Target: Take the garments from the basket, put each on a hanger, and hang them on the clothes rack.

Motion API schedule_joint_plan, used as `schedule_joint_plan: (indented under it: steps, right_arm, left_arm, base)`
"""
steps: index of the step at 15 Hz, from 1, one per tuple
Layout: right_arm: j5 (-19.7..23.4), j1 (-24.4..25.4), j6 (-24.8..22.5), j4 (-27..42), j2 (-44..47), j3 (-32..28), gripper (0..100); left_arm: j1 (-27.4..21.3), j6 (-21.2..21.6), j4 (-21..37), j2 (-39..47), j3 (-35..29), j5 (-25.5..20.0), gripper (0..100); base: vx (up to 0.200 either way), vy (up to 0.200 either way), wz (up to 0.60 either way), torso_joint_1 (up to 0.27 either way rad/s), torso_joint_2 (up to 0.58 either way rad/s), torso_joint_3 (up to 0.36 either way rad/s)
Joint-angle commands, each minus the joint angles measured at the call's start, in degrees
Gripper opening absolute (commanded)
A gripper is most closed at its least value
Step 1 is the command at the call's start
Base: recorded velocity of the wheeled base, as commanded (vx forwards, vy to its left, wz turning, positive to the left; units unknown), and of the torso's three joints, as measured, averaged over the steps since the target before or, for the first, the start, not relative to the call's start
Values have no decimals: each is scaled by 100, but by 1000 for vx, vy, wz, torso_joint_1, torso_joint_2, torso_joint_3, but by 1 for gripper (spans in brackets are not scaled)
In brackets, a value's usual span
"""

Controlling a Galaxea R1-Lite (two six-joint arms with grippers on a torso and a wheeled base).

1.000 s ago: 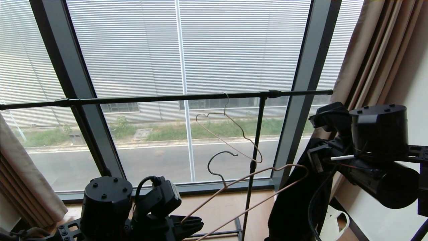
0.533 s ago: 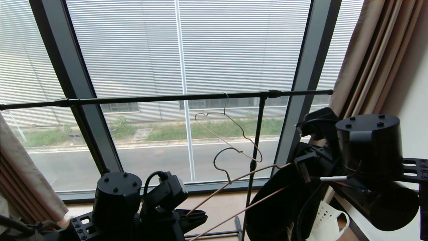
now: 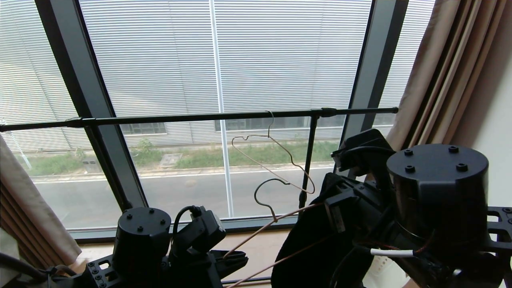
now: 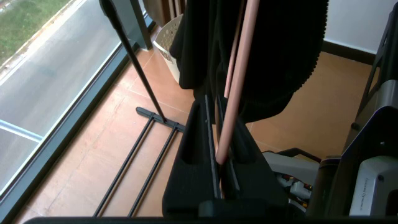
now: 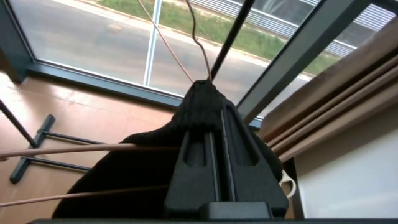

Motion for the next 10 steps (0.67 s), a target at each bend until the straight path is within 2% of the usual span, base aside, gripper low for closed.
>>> schedule_joint_plan:
  steps: [1,4,10]
  right_arm:
    - [1,255,63,-3,26,-45,0]
    - [1,712,151,-3,289,-387,0]
    - [1,765,371,-12,325,-546,0]
  left_arm:
    - [0,6,-2,6,11,20,0]
    - [-18,-3,-2,6,11,38,0]
    - [-44,-3,-178,6,98,47,0]
  base:
    - [0,0,0,0,0,0]
    - [0,0,0,0,0,0]
    - [0,0,0,0,0,0]
